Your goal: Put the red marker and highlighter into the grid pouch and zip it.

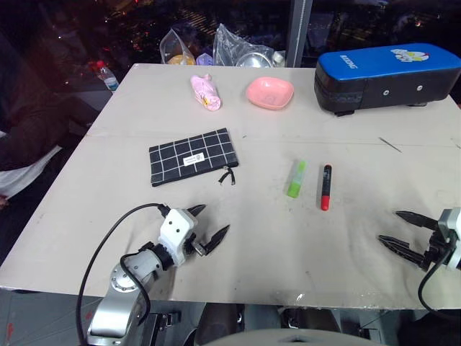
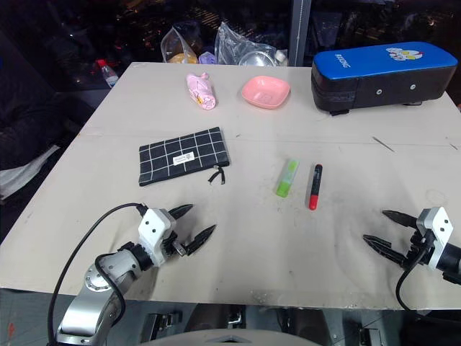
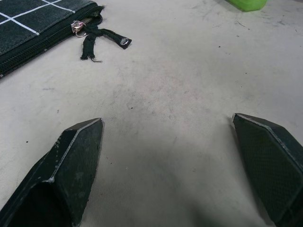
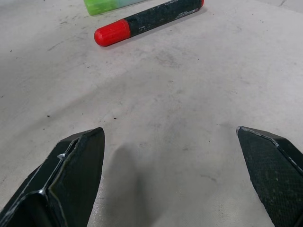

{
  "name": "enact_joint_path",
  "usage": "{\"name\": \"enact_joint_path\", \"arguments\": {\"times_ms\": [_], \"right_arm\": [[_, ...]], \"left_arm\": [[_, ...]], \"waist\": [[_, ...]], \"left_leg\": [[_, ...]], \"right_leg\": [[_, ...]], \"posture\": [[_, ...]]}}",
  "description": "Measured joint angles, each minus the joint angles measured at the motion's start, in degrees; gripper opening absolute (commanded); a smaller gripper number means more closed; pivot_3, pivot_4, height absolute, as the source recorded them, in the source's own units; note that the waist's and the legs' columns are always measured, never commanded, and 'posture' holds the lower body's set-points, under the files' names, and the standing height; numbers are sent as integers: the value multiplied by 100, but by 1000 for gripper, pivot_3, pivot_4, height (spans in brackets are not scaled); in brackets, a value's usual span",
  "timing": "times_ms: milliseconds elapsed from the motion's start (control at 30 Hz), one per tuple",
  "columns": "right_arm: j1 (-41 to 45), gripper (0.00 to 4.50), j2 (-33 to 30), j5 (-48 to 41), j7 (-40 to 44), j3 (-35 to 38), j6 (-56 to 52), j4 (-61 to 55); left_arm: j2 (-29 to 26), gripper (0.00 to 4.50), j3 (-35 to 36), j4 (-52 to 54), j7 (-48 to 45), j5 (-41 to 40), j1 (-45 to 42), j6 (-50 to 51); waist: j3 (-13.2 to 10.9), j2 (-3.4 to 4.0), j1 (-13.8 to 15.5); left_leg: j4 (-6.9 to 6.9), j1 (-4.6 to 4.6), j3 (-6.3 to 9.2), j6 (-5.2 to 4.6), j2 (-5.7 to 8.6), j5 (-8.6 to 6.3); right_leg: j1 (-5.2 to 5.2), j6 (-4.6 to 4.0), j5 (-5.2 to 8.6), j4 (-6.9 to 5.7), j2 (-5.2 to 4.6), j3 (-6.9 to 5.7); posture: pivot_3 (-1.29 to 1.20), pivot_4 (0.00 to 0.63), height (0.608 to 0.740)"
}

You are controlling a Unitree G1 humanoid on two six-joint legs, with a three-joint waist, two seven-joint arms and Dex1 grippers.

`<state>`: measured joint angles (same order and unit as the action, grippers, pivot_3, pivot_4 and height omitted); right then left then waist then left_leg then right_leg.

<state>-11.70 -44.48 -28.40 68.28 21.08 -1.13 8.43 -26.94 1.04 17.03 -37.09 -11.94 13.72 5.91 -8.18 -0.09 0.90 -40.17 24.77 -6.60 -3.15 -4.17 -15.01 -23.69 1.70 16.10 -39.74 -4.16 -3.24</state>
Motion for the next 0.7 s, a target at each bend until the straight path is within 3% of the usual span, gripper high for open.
{"name": "enact_joint_path", "arguments": {"times_ms": [700], "right_arm": [[119, 4500, 443, -218, -517, -95, -513, -987]], "left_arm": [[-395, 4459, 329, -153, -346, -285, -7, -6]], "waist": [[-6, -6, -19]], "left_leg": [[0, 1, 2, 1, -8, 0]], "right_leg": [[-2, -1, 0, -1, 0, -1]], "posture": [[0, 150, 688]]}}
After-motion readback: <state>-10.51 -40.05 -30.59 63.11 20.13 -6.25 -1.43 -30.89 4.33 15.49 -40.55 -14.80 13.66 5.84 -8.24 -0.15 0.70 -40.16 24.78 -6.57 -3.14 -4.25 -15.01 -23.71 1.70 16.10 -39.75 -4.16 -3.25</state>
